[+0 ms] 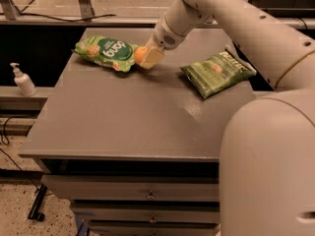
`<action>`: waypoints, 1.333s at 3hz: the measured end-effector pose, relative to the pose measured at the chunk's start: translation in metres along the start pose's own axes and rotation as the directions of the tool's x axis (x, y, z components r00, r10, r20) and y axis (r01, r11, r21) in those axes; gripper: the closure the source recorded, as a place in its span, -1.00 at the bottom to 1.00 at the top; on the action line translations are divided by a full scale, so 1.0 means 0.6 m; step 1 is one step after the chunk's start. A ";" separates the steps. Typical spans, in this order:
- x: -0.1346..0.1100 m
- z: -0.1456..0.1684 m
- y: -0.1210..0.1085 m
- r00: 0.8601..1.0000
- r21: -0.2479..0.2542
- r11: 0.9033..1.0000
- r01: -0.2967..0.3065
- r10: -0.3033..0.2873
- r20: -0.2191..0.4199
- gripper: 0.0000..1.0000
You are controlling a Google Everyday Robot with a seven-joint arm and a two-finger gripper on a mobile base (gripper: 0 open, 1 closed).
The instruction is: Move orange near green rice chip bag
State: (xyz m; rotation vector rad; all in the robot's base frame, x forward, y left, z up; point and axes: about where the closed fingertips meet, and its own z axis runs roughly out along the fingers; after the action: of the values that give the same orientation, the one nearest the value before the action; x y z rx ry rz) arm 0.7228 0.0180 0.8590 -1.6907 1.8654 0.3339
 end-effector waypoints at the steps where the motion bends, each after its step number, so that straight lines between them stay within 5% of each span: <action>1: -0.001 0.020 -0.005 1.000 -0.008 1.000 0.015 -0.015 -0.021 1.00; 2: 0.012 0.028 -0.006 0.999 -0.009 1.000 0.024 -0.024 -0.048 1.00; 4: 0.017 0.028 -0.004 0.996 -0.011 0.999 0.053 -0.054 -0.075 0.21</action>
Offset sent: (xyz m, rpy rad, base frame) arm 0.0104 -0.0063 -0.0202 -0.0865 -0.0082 0.0103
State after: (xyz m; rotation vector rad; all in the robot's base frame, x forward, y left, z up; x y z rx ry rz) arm 0.7292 0.0188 0.8402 -1.7780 1.8707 0.2610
